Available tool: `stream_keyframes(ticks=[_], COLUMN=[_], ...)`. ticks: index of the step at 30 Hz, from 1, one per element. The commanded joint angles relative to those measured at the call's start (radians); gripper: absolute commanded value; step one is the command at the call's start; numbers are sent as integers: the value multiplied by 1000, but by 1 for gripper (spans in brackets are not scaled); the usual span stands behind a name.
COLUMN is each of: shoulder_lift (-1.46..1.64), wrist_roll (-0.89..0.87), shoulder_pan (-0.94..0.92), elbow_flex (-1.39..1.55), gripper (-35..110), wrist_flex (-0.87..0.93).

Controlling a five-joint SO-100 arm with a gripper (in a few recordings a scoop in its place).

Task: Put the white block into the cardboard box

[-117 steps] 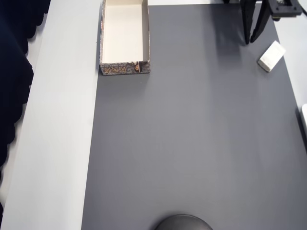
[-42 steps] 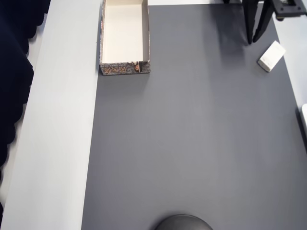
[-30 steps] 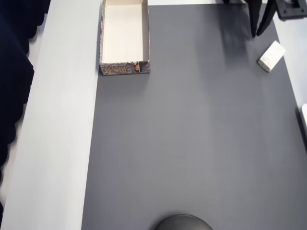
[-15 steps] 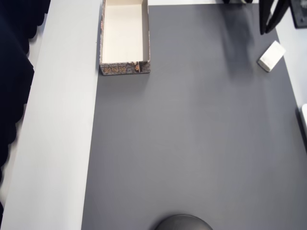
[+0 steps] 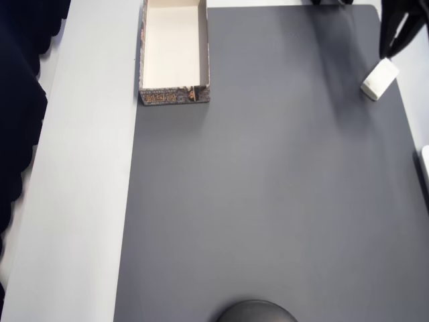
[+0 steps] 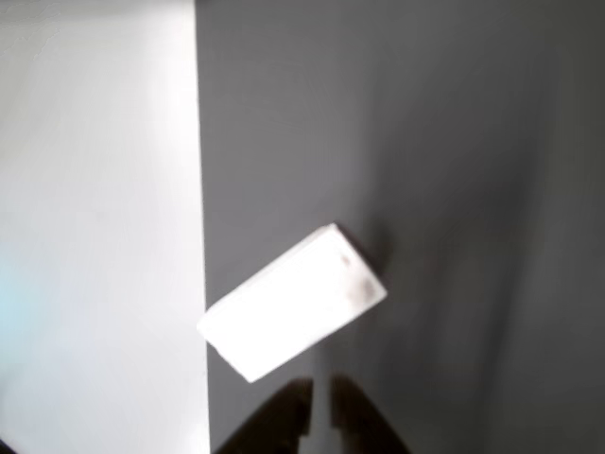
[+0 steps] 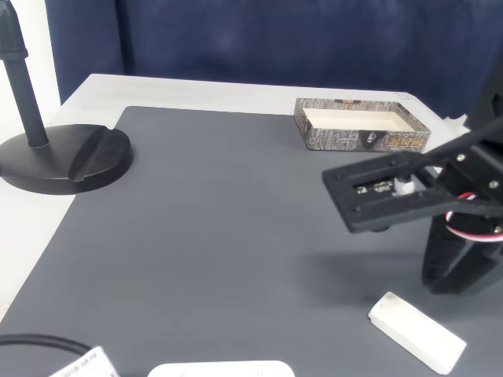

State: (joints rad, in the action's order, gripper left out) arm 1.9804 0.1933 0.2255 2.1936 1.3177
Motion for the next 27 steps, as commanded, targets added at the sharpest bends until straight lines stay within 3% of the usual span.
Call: stream_keyframes(ticks=[1,12,23,27], shoulder_lift=[-51,-97,-97,-94], wrist_roll=[2,20,555,669], shoulder_pan=[20,37,54,48], elbow_flex=[-132,-144,-135,-121], gripper=[-2,-2,-2,-1], wrist_flex=[71,77,75,64])
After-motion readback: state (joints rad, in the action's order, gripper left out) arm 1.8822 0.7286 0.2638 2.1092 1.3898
